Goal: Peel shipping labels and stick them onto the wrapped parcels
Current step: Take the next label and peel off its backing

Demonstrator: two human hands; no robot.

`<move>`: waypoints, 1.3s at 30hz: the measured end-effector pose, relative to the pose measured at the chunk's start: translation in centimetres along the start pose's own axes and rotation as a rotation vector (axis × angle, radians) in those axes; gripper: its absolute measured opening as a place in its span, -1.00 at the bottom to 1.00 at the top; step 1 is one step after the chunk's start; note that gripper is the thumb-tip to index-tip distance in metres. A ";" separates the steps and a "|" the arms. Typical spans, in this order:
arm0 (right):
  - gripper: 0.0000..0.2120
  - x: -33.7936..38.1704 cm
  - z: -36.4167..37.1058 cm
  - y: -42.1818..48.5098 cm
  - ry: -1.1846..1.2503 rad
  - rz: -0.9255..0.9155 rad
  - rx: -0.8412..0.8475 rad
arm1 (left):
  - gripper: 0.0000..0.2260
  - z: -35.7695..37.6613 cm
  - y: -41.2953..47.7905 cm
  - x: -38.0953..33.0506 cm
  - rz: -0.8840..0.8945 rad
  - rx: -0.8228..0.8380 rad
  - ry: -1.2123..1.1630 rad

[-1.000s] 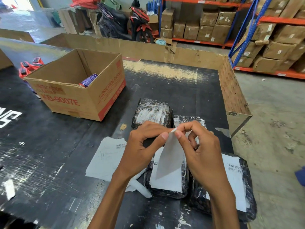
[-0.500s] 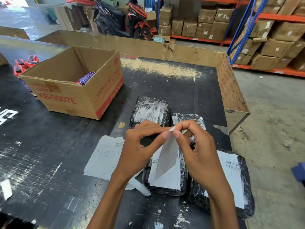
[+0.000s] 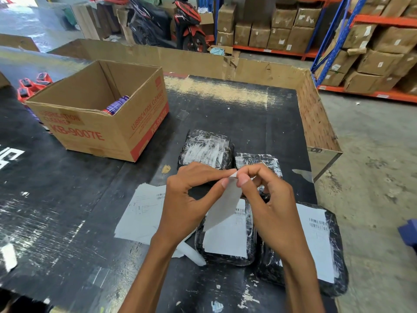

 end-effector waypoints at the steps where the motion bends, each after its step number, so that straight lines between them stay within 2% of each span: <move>1: -0.86 0.0 -0.1 0.1 0.018 0.015 0.000 | -0.83 0.0 0.0 -0.2 0.040 -0.002 0.022; 9: -0.91 -0.3 -0.7 0.1 0.080 0.074 -0.025 | -0.83 -0.1 -0.3 -1.3 0.271 -0.028 0.147; 15: -0.89 -0.1 -1.0 0.0 0.083 0.079 -0.041 | -0.84 -0.2 -0.4 -1.7 0.319 -0.044 0.168; 25: -0.90 0.8 -0.5 0.0 0.048 -0.008 -0.028 | -0.83 -0.2 -0.5 -0.7 0.064 -0.020 0.011; 33: -0.92 1.2 -0.6 -0.2 -0.098 -0.201 -0.083 | -0.86 -0.4 -0.5 -0.8 -0.014 -0.037 -0.042; 39: -0.91 1.1 -0.4 -0.4 -0.181 -0.266 -0.075 | -0.91 -0.6 -0.4 -0.6 -0.034 -0.061 -0.039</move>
Point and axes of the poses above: each hand's wrist, its own y-axis towards the middle knuckle, its own z-axis out of the palm, x = y × z, the point moved 7 cm from there along y, towards the middle knuckle, and after that the axes turned 15 degrees about -x, right-handed, at the moved point
